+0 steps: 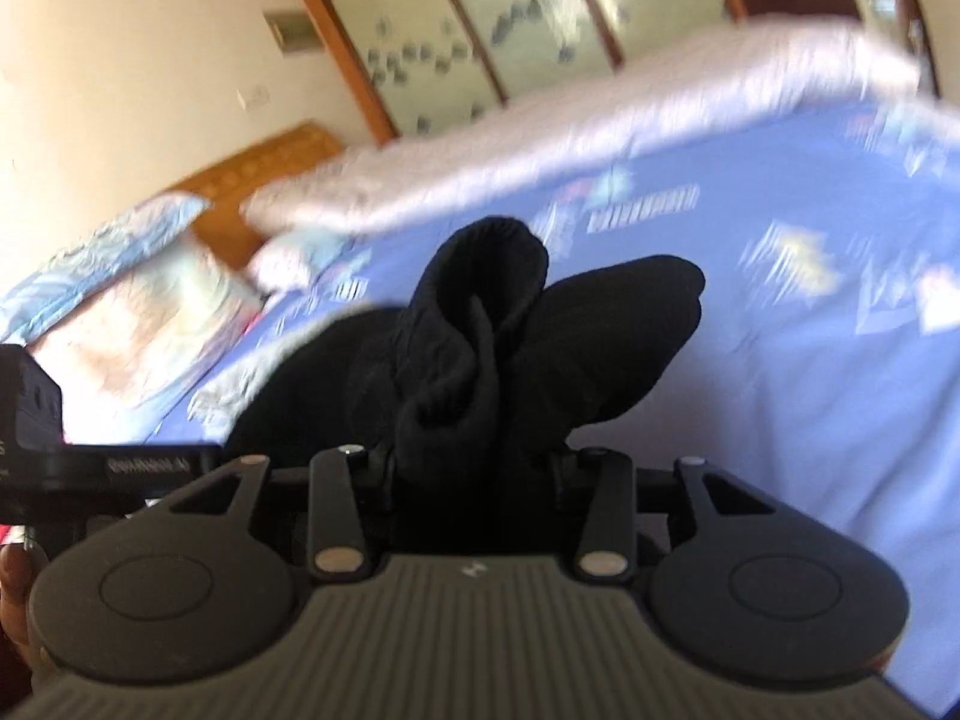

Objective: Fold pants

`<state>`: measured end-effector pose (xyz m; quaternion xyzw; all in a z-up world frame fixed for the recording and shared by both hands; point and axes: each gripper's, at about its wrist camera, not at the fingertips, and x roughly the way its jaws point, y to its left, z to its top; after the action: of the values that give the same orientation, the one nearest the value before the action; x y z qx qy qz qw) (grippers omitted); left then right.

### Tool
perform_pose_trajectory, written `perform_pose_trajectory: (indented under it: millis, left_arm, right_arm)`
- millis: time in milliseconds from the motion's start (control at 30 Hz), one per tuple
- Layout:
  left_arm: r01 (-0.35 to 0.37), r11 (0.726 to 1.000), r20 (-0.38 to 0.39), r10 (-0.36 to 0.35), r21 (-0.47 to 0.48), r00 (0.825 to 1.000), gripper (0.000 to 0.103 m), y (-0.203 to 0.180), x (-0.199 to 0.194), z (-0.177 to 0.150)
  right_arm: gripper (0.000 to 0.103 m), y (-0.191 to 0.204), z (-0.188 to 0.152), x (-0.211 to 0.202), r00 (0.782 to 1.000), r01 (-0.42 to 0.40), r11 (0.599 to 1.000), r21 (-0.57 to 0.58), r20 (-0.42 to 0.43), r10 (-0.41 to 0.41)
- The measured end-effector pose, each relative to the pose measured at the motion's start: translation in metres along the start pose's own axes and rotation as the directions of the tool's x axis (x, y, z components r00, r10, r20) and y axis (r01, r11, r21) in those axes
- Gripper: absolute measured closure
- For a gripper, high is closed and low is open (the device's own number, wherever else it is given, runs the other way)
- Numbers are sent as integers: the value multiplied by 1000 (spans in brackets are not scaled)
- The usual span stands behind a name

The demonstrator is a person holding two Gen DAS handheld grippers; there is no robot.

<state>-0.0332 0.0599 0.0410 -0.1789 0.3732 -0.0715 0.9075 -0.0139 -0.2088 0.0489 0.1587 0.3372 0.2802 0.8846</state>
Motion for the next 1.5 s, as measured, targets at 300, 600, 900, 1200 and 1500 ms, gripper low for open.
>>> perform_pose_trajectory:
  millis: [300, 600, 900, 1200, 1500]
  left_arm:
    - [-112, 993, -115, 106, -48, 988, 23, 39, 21, -28]
    - [89, 992, -66, -95, -91, 993, 74, 25, 22, 28]
    - [-118, 965, 273, 50, 236, 961, 74, -10, 46, 184]
    - [-512, 842, 196, 480, 172, 855, 53, 59, 243, 287]
    - [-444, 882, 95, 434, 158, 896, 52, 46, 243, 170]
  right_arm:
    - [23, -48, -23, 42, 981, 58, 971, 234, -192, -13]
    - [61, -16, 8, 35, 980, -45, 981, 188, -183, 80]
    - [61, 24, 142, 74, 992, -62, 991, -119, 104, 74]
    - [25, -24, 236, 291, 984, 121, 992, -23, 137, -116]
    - [40, -45, 135, 278, 999, 51, 995, 87, 1, -51]
